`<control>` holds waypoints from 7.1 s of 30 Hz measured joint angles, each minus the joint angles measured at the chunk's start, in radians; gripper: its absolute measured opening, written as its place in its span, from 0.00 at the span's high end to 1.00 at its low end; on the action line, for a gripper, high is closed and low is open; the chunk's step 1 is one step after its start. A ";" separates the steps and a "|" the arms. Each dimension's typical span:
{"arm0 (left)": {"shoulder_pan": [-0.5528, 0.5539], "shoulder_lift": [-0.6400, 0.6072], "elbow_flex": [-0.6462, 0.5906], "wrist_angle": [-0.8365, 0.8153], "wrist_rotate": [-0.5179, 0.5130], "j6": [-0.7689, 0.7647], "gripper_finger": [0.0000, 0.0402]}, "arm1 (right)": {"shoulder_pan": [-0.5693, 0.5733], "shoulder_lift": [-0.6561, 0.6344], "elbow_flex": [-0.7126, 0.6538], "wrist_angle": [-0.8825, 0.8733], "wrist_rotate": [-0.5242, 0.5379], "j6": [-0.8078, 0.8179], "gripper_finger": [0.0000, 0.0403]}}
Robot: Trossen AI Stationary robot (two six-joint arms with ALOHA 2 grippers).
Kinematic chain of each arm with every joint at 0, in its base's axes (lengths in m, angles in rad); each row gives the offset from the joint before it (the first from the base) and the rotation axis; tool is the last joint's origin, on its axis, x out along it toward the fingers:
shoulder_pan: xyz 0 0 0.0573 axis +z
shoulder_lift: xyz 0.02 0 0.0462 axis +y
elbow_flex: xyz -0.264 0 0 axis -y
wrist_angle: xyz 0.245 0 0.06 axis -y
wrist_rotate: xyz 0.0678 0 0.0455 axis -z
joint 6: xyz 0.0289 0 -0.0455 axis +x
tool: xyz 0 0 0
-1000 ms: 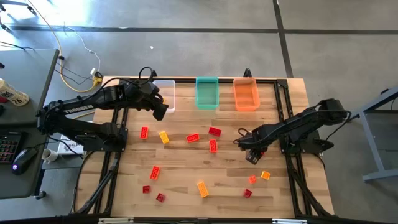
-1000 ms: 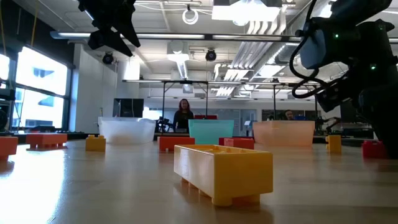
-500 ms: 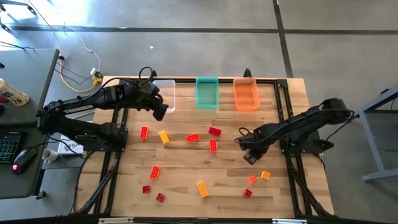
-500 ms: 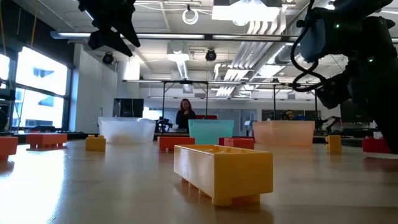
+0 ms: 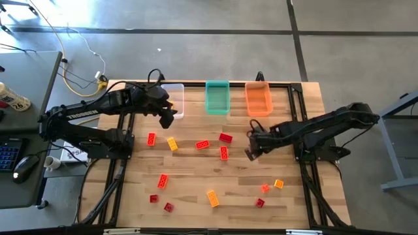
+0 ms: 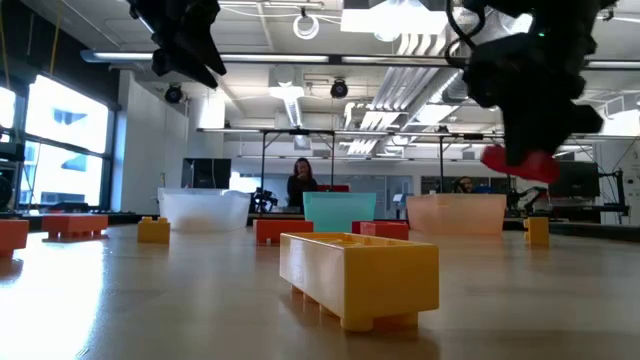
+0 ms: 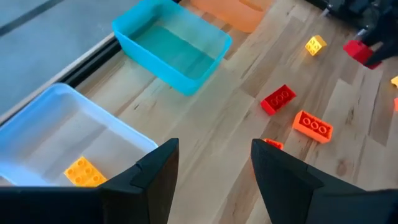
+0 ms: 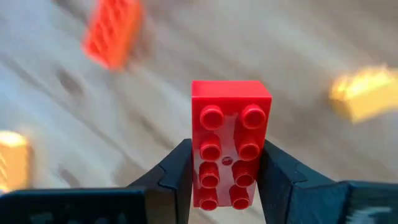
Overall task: Sort & place blocks by color
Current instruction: Put the red game piece into the orange bin, then put the yellow game piece into the transparent bin
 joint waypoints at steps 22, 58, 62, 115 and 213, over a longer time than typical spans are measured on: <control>0.000 0.000 0.000 0.042 0.000 0.028 0.53 | -0.467 0.001 0.171 0.072 0.240 -0.507 0.72; 0.000 0.000 0.000 0.040 0.033 -0.002 0.53 | -0.863 0.283 0.114 0.151 0.008 -0.848 0.72; 0.000 0.001 0.000 0.018 0.035 -0.049 0.53 | -0.863 0.288 0.114 0.144 0.006 -0.848 0.72; 0.000 0.001 -0.001 -0.057 0.079 -0.007 0.53 | -0.760 0.230 0.342 -0.114 -0.009 -0.773 0.50; -0.492 0.692 -0.001 -0.209 -0.158 -1.879 0.53 | -0.585 0.231 0.443 -0.148 0.062 -1.140 0.50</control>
